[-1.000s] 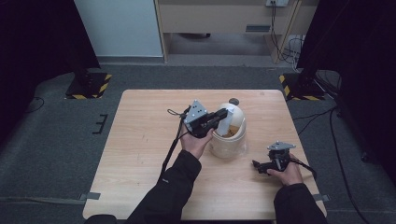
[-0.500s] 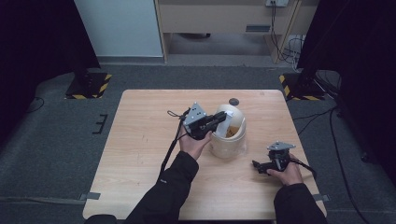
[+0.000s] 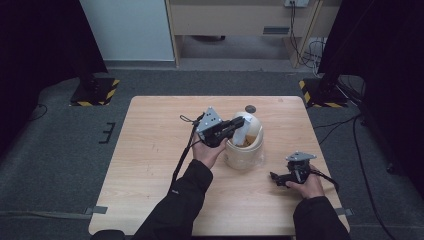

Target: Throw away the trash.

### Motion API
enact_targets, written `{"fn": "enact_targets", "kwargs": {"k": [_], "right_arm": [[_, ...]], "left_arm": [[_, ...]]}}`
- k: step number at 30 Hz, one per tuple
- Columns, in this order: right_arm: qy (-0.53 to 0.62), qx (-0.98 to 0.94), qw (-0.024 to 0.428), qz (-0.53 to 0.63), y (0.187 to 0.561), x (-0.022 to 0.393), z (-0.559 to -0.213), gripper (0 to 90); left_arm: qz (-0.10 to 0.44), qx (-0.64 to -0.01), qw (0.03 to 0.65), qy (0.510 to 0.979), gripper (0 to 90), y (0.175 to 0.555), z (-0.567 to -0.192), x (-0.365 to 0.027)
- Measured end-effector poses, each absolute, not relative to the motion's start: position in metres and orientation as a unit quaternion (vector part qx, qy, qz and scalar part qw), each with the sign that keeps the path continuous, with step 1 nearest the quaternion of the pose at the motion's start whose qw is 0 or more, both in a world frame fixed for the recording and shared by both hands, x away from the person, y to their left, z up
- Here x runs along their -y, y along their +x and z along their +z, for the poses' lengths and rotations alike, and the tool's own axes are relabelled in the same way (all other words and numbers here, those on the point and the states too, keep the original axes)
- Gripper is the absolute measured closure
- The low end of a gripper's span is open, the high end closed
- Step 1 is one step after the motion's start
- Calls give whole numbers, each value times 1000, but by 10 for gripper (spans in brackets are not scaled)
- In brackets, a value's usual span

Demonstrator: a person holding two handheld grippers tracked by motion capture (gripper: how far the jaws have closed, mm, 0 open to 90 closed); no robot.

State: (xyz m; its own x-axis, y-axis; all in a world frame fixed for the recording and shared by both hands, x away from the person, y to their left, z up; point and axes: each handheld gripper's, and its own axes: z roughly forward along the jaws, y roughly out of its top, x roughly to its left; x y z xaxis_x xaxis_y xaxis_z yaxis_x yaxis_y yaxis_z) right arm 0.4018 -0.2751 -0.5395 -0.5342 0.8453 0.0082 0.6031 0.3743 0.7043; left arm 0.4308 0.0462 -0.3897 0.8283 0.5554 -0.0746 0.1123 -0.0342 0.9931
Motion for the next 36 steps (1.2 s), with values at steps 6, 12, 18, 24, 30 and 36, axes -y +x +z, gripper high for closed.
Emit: {"fn": "enact_targets", "kwargs": {"k": [6,12,18,24,30,36], "right_arm": [[448,-809,180,335,402,275,-539,5],[447,-809,181,335,402,275,-539,5],[448,-809,180,335,402,275,-539,5],[447,-810,180,335,402,275,-539,5],[447,-810,180,335,402,275,-539,5],[448,-809,180,335,402,275,-539,5]], "left_arm": [[160,-246,647,704,863,428,-399,-48],[150,-252,633,717,862,422,-412,-54],[131,-270,590,750,851,421,-426,-58],[113,-292,591,744,662,421,-430,-61],[128,-296,593,738,561,415,-419,-77],[139,-314,579,740,460,409,-419,-105]]}}
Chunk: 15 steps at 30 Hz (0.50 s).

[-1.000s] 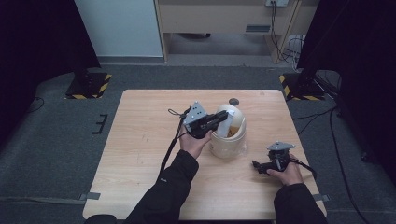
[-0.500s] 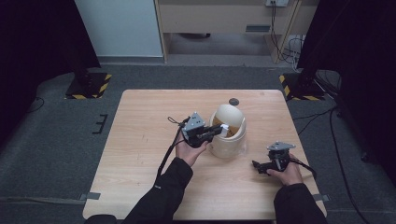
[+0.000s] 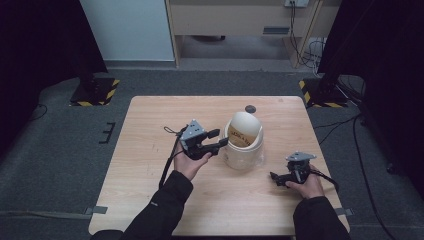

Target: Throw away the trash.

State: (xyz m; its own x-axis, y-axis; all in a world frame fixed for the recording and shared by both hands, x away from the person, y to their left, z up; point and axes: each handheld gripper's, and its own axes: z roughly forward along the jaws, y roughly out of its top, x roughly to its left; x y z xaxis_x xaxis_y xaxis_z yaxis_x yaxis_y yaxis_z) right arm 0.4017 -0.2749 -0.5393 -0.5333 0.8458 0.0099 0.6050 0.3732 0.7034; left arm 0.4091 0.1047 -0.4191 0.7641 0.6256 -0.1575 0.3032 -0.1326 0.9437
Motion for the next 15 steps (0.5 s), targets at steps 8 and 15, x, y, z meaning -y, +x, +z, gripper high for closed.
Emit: {"fn": "enact_targets", "kwargs": {"k": [8,15], "right_arm": [[448,-809,180,335,402,275,-539,5],[447,-809,180,335,402,275,-539,5]], "left_arm": [[139,-377,521,753,289,392,-451,-156],[125,-443,424,780,203,379,-496,-197]]}}
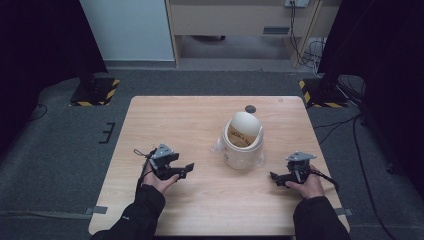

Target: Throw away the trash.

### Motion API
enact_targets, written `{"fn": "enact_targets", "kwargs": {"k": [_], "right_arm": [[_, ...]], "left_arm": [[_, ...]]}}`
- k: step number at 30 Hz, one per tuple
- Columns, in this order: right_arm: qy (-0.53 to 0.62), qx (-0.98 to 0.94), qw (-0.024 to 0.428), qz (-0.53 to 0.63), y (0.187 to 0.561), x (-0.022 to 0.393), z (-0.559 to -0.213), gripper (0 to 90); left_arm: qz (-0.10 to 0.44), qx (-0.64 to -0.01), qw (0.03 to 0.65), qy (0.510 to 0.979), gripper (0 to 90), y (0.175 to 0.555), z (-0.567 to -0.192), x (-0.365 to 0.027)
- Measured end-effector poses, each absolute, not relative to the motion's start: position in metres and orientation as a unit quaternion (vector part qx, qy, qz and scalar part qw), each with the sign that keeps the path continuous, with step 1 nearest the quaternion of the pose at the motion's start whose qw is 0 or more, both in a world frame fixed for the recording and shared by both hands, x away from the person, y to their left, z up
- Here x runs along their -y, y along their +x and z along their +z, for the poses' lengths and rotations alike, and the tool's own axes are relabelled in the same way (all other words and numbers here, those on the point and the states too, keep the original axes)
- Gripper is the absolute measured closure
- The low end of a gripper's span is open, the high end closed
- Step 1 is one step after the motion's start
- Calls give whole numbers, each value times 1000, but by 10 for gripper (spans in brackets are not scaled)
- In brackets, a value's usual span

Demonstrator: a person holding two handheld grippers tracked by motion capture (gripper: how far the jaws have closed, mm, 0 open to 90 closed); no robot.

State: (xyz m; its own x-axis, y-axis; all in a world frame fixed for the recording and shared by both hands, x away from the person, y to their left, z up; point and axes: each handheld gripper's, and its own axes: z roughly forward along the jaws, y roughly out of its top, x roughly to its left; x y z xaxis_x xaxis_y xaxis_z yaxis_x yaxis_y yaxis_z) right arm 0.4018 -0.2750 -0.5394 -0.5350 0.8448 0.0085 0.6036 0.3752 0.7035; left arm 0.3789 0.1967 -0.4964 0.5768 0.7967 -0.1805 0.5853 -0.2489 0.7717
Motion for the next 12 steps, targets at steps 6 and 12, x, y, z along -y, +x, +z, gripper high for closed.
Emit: {"fn": "enact_targets", "kwargs": {"k": [6,12], "right_arm": [[447,-810,180,335,402,275,-539,5],[451,-806,182,335,402,275,-539,7]], "left_arm": [[129,-466,378,789,165,375,-513,-217],[146,-482,335,797,150,375,-525,-231]]}}
